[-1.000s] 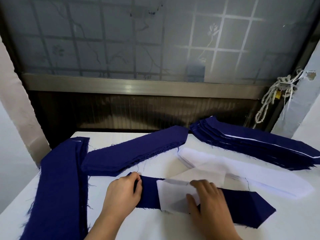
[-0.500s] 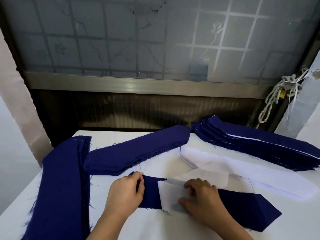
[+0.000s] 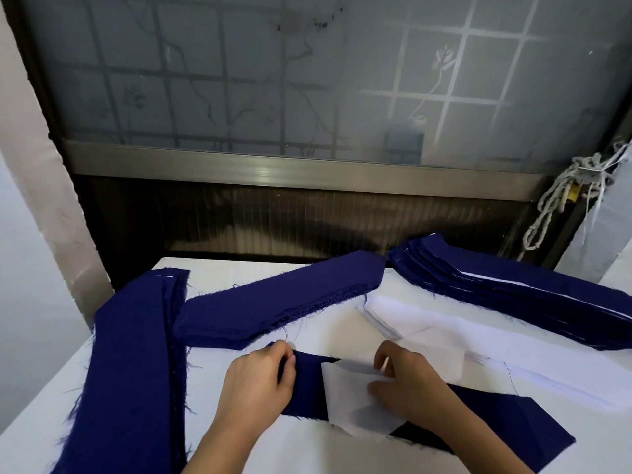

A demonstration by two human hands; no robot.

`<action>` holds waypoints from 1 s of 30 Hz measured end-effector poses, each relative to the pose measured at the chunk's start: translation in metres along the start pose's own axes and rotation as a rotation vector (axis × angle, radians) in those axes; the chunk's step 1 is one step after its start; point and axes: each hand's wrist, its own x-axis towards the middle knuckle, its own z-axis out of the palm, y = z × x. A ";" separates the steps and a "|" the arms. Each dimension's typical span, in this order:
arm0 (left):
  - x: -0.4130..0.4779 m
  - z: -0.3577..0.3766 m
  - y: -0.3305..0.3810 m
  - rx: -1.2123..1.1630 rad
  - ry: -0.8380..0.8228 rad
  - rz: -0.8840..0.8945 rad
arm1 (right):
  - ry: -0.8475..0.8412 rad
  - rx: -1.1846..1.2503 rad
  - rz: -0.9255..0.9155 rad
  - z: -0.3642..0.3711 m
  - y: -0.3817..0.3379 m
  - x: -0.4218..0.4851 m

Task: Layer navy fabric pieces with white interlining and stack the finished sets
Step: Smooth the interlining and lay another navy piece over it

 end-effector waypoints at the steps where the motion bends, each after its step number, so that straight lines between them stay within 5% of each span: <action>1: -0.001 -0.003 0.002 -0.040 0.041 0.033 | 0.008 0.128 -0.006 0.002 -0.004 -0.002; 8: -0.004 -0.018 0.007 -0.268 0.060 0.330 | -0.063 1.090 0.093 0.020 -0.056 -0.009; 13: -0.005 -0.015 0.007 -0.203 0.102 0.256 | -0.050 1.202 0.048 0.030 -0.078 -0.005; 17: -0.005 -0.010 0.004 -0.217 0.242 0.226 | 0.157 0.905 -0.078 0.036 -0.069 0.005; 22: -0.006 -0.011 0.003 -0.290 0.357 0.150 | 0.003 0.526 -0.281 0.053 -0.059 0.013; 30: -0.005 -0.014 0.006 -0.501 0.471 -0.096 | 0.114 0.059 -0.421 0.050 -0.028 0.015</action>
